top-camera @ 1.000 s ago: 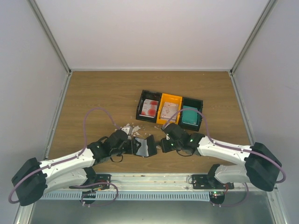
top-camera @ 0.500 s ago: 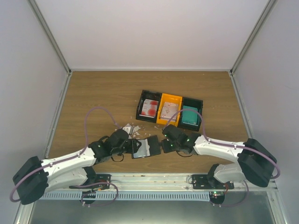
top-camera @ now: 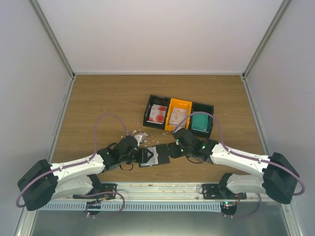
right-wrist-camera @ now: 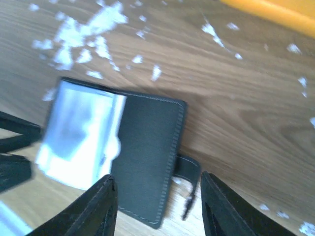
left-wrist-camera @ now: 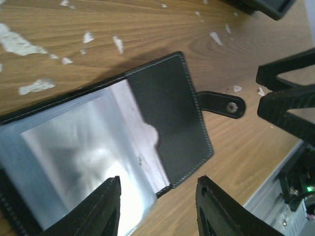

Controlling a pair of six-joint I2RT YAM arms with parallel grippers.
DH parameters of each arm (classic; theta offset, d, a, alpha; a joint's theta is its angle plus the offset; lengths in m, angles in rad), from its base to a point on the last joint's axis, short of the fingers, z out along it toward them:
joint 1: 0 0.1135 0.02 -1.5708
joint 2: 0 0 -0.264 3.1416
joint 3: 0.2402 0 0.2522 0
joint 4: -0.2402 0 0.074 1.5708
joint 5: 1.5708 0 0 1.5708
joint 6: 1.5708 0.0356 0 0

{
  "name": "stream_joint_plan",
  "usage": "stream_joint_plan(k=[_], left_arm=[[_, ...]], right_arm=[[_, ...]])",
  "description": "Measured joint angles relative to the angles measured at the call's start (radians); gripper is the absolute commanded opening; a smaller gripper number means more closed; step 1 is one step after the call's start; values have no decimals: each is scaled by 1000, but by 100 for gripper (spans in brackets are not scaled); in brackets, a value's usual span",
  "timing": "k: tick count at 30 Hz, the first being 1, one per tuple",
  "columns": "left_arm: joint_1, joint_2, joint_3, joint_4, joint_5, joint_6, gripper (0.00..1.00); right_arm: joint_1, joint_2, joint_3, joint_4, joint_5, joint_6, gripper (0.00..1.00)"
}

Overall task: Put the credit cards into the card holder
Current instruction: Open the card holder at the center of the board.

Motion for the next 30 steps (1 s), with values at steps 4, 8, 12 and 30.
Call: stream_joint_plan(k=[4,8,12,30], left_arm=[[0,16,0,44,34,12,40],[0,39,0,41,28,8,45],[0,43,0,2,-4,-12,49],[1,28,-43,-28,-33,-63,46]], right_arm=[[1,-42,12,45,-51,-24,36],[1,-41,12,92,-128,-45,35],[3,13,12,118,-181,-57,36],[26,249,13,127,-211,-78,39]])
